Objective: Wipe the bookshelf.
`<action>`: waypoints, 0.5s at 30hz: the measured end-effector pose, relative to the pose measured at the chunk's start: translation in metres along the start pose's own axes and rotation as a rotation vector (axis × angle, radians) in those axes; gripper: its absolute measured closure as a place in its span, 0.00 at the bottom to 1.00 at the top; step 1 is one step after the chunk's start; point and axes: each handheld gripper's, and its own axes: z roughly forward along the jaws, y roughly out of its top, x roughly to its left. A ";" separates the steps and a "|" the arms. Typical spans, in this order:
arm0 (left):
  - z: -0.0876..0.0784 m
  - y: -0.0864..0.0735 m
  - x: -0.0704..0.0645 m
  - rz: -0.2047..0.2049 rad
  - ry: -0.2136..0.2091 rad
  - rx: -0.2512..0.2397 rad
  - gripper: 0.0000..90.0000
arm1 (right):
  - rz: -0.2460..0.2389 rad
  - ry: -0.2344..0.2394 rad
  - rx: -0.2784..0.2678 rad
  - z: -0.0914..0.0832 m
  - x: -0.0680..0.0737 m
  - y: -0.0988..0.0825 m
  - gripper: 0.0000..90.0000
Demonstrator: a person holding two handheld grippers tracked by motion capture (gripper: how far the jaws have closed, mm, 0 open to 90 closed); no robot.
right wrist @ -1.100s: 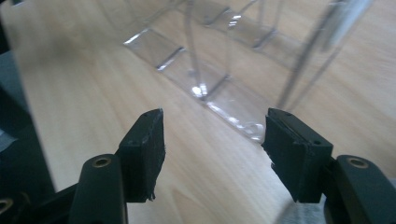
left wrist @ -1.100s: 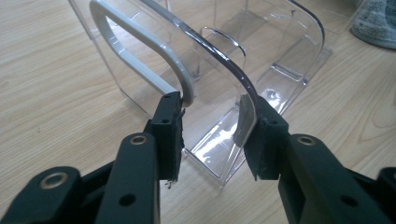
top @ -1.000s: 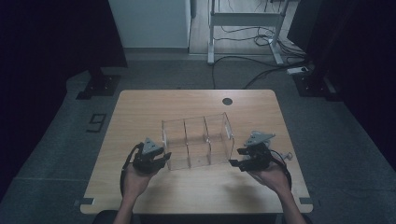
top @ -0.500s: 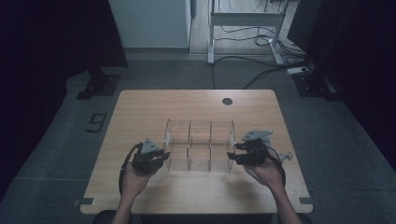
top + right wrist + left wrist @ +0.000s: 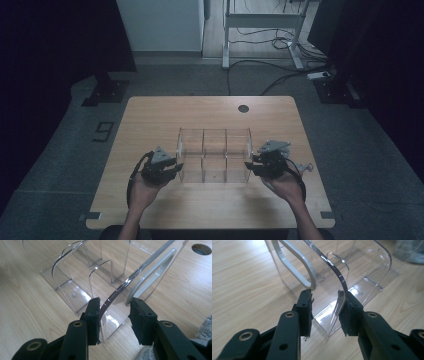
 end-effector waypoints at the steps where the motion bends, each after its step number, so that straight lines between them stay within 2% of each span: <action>1: 0.001 0.000 0.000 0.003 -0.004 -0.001 0.71 | 0.003 0.003 0.003 0.000 -0.001 0.000 0.67; 4: 0.003 0.003 0.002 0.008 -0.013 0.001 0.72 | 0.009 0.001 0.004 0.001 -0.005 0.002 0.67; 10: 0.010 0.009 0.009 0.017 -0.015 0.002 0.72 | 0.023 0.028 0.000 0.006 -0.016 0.005 0.66; 15: 0.016 0.016 0.016 0.012 -0.022 0.006 0.72 | 0.035 0.031 0.002 0.012 -0.026 0.011 0.66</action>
